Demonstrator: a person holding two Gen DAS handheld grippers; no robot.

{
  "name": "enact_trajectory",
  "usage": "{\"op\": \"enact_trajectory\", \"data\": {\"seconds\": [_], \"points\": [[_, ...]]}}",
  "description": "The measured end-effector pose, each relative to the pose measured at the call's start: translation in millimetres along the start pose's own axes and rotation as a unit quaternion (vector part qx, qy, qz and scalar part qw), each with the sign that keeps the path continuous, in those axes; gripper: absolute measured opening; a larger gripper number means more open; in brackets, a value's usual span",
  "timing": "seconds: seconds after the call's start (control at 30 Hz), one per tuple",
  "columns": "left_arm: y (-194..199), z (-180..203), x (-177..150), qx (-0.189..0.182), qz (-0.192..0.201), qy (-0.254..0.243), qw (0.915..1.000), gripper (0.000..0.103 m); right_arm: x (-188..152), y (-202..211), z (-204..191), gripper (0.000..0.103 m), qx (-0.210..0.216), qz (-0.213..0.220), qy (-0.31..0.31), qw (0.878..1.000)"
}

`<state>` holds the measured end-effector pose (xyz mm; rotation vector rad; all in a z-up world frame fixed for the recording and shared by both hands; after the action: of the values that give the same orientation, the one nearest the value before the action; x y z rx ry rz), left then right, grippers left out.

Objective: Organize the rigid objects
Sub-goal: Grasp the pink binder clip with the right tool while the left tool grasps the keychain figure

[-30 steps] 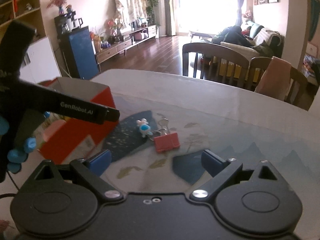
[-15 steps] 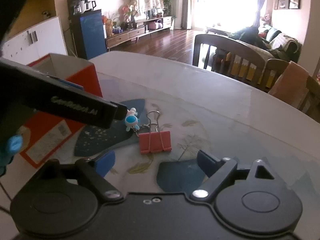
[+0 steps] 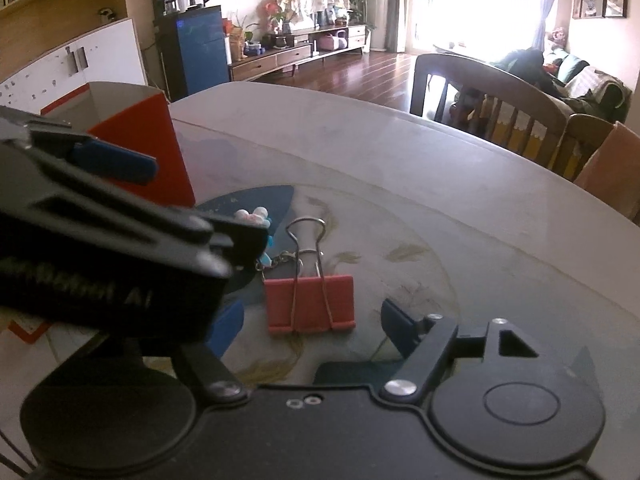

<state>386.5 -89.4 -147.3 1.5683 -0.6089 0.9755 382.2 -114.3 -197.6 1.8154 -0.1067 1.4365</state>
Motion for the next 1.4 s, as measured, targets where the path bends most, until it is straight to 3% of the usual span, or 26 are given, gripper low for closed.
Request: {"op": "enact_trajectory", "data": {"seconds": [0.3,0.47,1.0,1.2,1.27,1.33,1.4], "points": [[-17,-3,-7,-0.004,-0.025,0.037,0.999,0.092,-2,-3,-3,0.062,0.015,0.007,0.007,1.0],[-26,-3,-10,-0.001,-0.031,0.042,0.9986,0.092,-5,-4,-3,0.048,0.011,0.002,0.024,1.0],[-59,-7,-29,0.0,-0.067,0.067,0.9955,0.091,-22,32,26,0.048,-0.011,-0.002,0.006,1.0],[-66,-11,-30,0.01,-0.058,0.072,0.9957,0.084,-24,35,27,0.048,-0.016,0.0,-0.002,1.0],[-65,-10,-29,0.012,-0.053,0.067,0.9963,0.072,-24,35,28,0.048,-0.018,0.002,-0.007,1.0],[-63,-10,-26,0.01,-0.048,0.062,0.9969,0.052,-22,33,27,0.048,-0.021,0.002,-0.011,1.0],[-61,-10,-25,0.004,-0.049,0.063,0.9968,0.045,-23,34,27,0.048,-0.023,0.003,-0.013,1.0]]}}
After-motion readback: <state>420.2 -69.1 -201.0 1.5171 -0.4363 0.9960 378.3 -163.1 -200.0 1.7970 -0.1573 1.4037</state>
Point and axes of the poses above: each gripper's, at about its wrist camera, not at the fingertips, and y roughly against the way its jaws point, z to its right, x to its top, the point moved 5 cm from there along -y, roughly the way its jaws point, and after that the axes turned 15 degrees about z, right-handed, at the moved point
